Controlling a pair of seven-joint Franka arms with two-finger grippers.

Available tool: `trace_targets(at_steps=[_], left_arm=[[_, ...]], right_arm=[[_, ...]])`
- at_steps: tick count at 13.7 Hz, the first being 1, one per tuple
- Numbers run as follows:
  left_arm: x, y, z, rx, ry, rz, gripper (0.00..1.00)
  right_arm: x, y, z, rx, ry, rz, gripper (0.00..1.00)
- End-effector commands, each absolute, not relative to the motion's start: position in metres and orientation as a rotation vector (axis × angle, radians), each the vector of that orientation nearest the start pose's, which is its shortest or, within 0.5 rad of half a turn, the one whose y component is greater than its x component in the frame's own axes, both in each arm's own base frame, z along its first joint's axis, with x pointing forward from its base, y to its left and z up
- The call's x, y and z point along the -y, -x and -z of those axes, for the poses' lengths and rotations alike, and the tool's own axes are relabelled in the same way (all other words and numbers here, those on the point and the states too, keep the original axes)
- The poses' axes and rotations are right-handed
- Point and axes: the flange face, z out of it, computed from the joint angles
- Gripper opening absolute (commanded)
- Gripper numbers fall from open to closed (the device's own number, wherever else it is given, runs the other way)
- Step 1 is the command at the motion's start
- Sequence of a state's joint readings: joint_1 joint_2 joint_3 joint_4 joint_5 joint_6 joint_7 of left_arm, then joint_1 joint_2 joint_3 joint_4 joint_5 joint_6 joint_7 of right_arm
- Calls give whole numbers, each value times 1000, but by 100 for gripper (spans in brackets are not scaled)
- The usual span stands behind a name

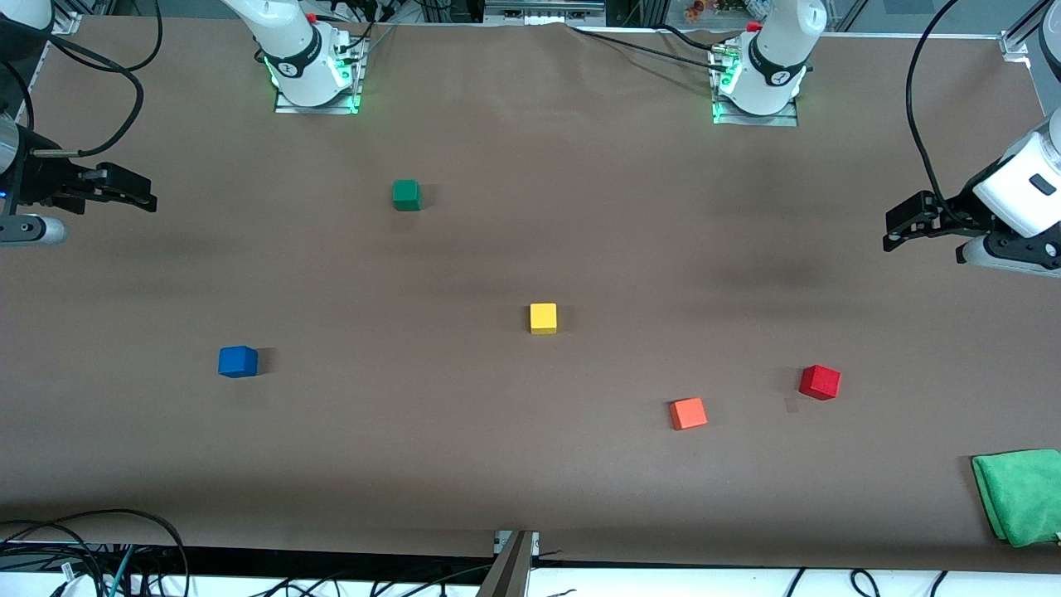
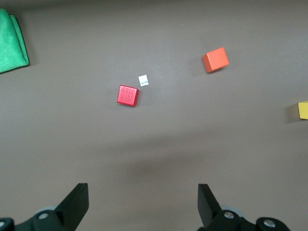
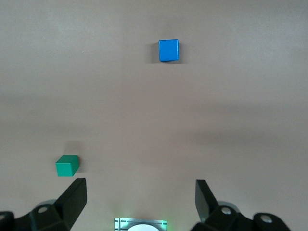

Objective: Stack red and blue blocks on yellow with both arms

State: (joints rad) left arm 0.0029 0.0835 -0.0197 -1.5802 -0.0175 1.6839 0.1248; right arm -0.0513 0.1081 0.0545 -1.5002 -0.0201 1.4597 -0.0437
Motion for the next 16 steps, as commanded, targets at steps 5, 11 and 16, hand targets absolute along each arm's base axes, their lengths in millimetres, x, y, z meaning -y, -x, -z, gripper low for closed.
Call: trace_targets(at_steps=[5,11,16], left_arm=[[11,-588,-582,-211,3140,27,100],[5,-611,-549,-221,3137,22,100],[-16,-635,-510,-225,3133,75,100]], right_arm=[[0,-576,-593,71,3141,-222,100],[0,-576,-593,74,3141,-222,100],[0,-576,-593,73,3141,-222,100]])
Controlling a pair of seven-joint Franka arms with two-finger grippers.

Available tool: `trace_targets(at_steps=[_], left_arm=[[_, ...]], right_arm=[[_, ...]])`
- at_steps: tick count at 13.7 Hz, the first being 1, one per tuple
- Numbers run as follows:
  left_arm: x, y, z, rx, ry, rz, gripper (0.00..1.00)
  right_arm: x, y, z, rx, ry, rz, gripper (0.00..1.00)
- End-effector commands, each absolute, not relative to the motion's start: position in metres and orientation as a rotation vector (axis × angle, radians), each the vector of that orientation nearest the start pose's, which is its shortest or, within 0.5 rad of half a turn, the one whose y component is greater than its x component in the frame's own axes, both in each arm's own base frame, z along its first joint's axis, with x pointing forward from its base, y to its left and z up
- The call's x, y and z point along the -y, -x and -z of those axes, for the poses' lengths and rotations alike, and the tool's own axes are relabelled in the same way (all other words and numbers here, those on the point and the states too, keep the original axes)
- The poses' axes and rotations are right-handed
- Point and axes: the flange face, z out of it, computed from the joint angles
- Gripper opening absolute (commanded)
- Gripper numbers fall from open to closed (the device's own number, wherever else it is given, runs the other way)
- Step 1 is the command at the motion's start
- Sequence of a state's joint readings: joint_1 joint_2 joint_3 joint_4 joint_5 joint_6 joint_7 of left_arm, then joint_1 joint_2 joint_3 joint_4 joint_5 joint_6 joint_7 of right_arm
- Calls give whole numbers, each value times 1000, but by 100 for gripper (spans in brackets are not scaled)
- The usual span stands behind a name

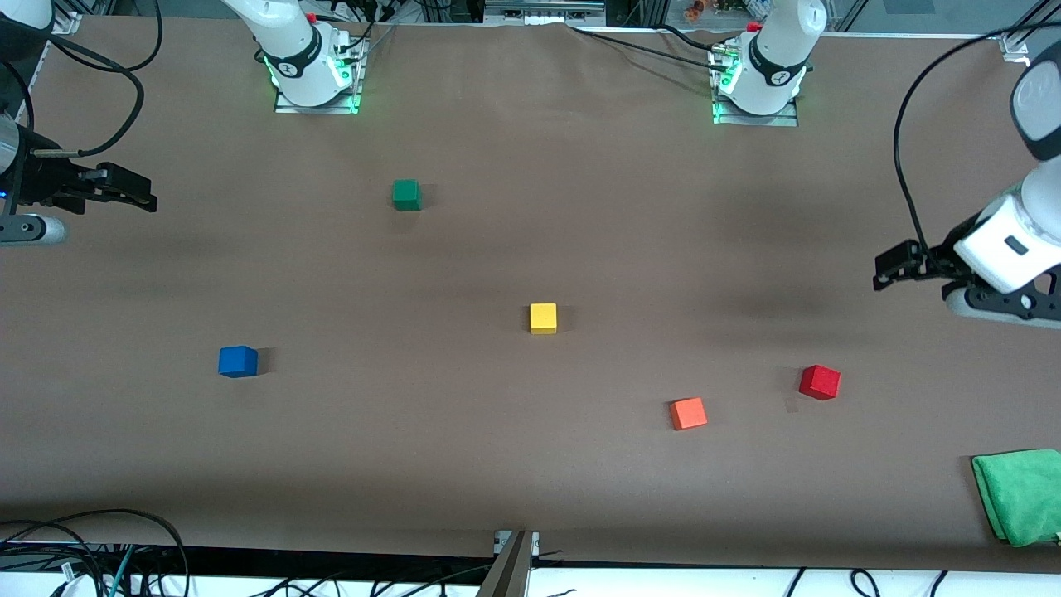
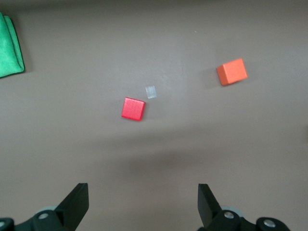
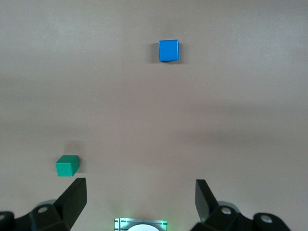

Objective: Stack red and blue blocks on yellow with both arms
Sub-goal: 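Move the left gripper down over the red cube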

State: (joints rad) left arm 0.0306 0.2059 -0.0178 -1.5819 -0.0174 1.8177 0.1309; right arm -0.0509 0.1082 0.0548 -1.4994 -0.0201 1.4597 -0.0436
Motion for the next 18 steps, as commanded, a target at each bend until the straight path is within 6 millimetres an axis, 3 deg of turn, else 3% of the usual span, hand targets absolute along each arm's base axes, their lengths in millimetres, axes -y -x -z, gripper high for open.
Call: trace_targets(at_steps=[1,3,8,13,18], left_arm=[[-28,-638,-502,-257,3132,81,100],[-42,-645,-487,-292,3130,108,100],[-44,-662,-446,-260,3125,202,100],[-44,-663,-411,-255,3106,306,100],[-40,-664,-404,-188,3139,294,100]], right_arm=[[0,-576,-593,74,3141,-222,100],[1,-576,-593,71,3140,-224,100],[3,-576,-593,66,3141,-222,100],[2,-576,-593,69,3139,-222,100],[2,-576,-593,69,3139,-222,100]])
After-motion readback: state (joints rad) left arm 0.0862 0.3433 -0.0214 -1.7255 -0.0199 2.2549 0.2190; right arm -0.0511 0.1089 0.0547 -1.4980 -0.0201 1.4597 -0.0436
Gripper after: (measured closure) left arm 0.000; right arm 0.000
